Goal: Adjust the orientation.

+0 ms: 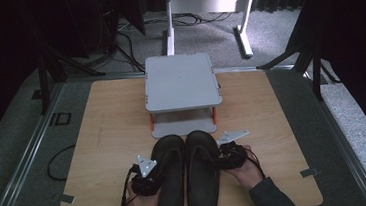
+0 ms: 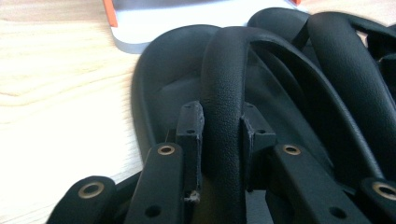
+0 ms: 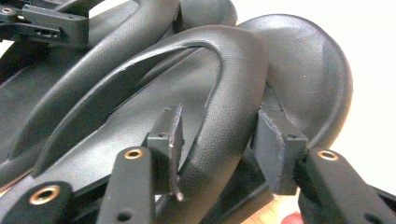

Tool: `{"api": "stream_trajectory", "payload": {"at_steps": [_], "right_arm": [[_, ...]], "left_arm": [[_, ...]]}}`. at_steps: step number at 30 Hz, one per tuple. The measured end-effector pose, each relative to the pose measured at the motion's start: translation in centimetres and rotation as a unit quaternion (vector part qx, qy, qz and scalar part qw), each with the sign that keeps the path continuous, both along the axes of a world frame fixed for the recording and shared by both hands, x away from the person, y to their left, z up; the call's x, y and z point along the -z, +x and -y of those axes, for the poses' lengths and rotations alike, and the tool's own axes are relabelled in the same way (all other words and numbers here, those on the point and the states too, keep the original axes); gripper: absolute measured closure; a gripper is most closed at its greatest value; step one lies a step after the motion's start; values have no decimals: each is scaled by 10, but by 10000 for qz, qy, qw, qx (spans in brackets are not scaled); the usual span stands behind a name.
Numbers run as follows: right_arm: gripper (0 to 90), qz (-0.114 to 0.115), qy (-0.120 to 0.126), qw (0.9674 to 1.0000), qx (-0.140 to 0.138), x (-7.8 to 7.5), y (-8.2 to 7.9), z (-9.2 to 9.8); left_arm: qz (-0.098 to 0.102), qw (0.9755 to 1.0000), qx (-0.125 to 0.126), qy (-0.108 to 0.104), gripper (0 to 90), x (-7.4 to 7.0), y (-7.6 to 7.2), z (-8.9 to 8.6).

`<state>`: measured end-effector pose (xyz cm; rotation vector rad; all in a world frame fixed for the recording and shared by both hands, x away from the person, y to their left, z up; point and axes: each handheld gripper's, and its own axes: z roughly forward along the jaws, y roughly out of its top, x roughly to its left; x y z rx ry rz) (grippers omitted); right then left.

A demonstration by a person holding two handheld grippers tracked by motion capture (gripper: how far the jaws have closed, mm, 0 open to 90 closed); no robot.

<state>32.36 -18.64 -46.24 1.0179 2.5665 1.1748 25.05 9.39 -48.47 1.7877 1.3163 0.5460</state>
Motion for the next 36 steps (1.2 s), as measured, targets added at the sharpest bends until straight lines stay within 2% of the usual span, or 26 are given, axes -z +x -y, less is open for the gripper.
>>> {"api": "stream_trajectory", "payload": {"at_steps": [1,3,7,13,18,19,21,25,28,29,30,33,36], "right_arm": [[558,22,-14,10000,9,-1,0,-1],[564,53,-7,10000,47,-3,1,-1],[574,85,33,9999,116,-6,3,2],[592,162,153,9995,227,-9,12,6],[593,218,156,9992,307,-10,20,5],[595,267,164,9989,354,-12,24,4],[598,314,187,9985,404,-13,28,3],[615,334,247,9976,546,-12,37,1],[628,317,199,9971,670,-8,41,0],[628,317,199,9971,670,-8,41,0],[627,322,85,9967,745,-5,42,1],[581,304,43,9961,828,-2,41,1],[529,505,-60,9948,881,-6,35,-3]], "left_arm": [[55,10000,-8,-18,739,-1,-1,1],[-3,10000,51,-51,738,-2,0,3],[50,9999,65,-127,739,-4,3,5],[87,9995,11,-301,737,-8,20,8],[93,9996,0,-274,736,-8,34,11],[123,9996,-14,-267,736,-8,42,12],[82,9994,-34,-328,735,-8,48,12],[55,9994,-55,-330,728,-4,55,12],[2,9993,-7,-367,716,-1,57,9],[2,9993,-7,-367,707,-1,57,9],[-29,9991,85,-404,692,-1,57,7],[-54,9992,146,-374,604,0,57,6],[-6,9994,138,-317,525,-2,55,4]]}}
